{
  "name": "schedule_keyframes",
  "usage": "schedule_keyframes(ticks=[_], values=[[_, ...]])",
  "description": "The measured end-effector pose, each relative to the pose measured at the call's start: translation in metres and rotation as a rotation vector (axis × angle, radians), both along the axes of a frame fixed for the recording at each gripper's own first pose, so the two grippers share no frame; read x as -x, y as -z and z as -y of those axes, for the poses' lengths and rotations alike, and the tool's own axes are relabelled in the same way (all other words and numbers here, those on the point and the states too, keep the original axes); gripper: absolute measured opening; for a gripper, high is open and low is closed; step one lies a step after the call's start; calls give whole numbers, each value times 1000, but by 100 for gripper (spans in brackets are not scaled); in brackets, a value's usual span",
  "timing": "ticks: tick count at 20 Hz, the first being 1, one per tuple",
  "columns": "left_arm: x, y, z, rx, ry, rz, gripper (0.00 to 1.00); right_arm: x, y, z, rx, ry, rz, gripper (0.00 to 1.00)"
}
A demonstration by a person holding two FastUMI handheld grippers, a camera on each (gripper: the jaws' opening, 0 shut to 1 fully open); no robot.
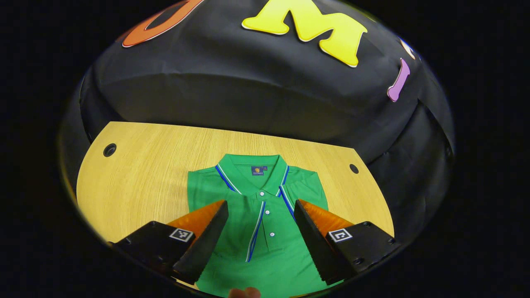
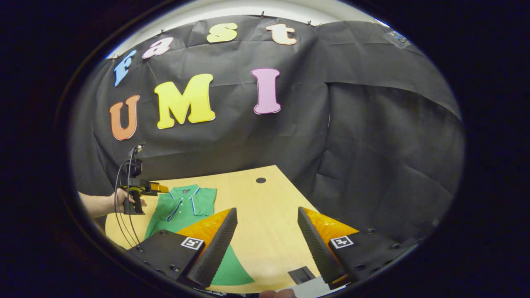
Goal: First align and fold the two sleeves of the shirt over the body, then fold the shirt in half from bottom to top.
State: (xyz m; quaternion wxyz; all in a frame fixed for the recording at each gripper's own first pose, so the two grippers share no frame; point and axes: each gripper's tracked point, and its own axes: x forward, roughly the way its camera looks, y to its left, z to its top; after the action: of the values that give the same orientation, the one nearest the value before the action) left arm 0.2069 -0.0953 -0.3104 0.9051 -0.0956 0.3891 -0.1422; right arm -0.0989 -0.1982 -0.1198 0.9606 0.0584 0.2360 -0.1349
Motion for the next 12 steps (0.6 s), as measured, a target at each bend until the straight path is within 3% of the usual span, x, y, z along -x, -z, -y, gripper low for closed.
schedule_keyframes(ticks=[7,12], values=[[45,-57,-26,-58,-13,127,100,-34,14,-28,-50,-124,-17,95],[102,-88,-55,-73,-53,183,100,-63,25,-66,-54,-284,-34,95]])
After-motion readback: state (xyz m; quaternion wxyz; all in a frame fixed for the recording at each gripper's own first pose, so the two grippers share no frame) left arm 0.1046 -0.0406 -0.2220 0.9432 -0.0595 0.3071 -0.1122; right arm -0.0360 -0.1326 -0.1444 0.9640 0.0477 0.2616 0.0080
